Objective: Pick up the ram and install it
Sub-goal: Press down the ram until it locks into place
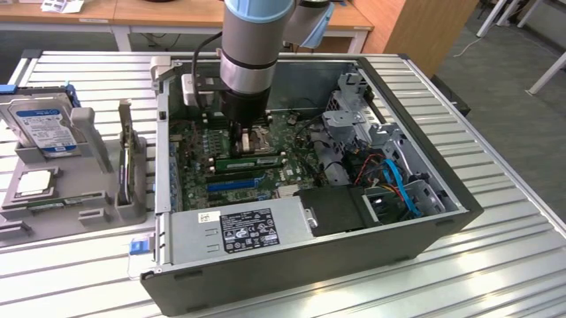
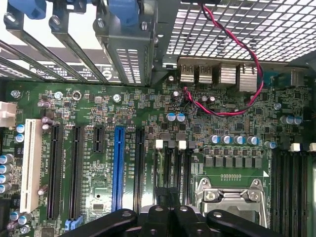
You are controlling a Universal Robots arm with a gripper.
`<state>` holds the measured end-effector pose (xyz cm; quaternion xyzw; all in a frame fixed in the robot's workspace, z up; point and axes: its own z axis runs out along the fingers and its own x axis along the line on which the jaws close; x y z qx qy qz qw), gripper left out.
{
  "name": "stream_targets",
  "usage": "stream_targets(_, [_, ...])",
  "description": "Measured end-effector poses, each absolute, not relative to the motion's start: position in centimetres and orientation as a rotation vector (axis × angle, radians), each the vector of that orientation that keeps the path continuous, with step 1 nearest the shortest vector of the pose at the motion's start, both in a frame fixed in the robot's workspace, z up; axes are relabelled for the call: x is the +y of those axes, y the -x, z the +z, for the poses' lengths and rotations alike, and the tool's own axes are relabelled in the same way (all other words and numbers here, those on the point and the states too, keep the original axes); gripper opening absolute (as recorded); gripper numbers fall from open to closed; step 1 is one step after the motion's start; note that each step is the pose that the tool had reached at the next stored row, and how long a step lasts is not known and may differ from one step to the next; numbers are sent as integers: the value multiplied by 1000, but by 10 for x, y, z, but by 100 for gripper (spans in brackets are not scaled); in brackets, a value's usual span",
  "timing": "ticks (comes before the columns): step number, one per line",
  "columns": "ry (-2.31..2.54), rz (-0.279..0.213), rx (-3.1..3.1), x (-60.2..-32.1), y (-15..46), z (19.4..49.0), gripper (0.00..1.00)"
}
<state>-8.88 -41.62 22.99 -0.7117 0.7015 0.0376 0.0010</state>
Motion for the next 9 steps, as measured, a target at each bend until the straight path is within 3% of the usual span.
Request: stream_targets(9, [2234, 118, 2202, -416, 89, 228, 10])
